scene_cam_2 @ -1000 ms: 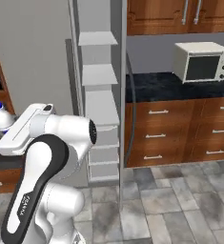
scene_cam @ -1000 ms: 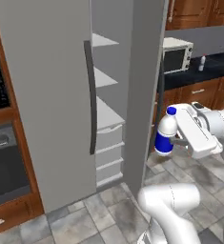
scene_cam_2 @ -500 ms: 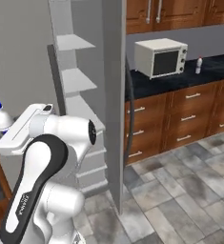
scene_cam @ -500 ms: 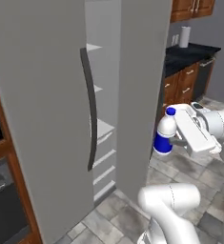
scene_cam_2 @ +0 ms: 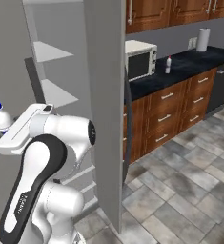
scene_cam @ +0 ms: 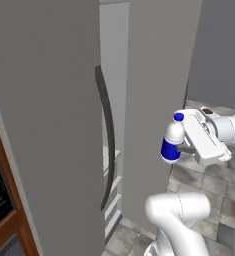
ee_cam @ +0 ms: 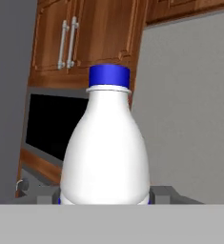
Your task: Take the bottled waters from the counter and place them in the freezer to freeze. Close the freezer door after placing the bottles.
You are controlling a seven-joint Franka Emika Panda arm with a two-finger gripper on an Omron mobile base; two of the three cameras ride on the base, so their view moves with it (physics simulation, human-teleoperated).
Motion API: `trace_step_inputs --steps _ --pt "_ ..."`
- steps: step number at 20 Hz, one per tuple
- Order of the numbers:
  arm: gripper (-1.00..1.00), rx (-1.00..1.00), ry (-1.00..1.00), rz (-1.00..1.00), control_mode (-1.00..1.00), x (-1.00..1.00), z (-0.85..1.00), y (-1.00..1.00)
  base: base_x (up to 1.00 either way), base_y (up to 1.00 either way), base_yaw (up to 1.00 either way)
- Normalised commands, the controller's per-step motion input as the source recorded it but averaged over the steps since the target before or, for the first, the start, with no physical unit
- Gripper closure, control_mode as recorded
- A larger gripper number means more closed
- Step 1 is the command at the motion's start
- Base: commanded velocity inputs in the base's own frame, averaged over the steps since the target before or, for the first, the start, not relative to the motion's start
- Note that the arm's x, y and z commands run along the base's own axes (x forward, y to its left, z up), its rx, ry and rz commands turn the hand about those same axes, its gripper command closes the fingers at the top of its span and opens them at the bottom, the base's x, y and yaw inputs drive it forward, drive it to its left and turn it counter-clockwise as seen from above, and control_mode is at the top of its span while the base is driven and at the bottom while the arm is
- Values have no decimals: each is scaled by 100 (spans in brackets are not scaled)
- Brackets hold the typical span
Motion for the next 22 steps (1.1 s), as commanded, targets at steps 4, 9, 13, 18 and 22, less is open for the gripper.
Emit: trace_step_inputs --steps 4,9,13,18,22 --pt "100 0 0 0 100 0 0 0 21 10 -14" --pt "100 0 0 0 100 0 0 0 0 -22 -13" --pt "100 0 0 0 100 0 0 0 19 -7 -21" --pt "100 0 0 0 100 0 0 0 53 0 -18" --pt "100 0 0 0 100 0 0 0 49 2 -10"
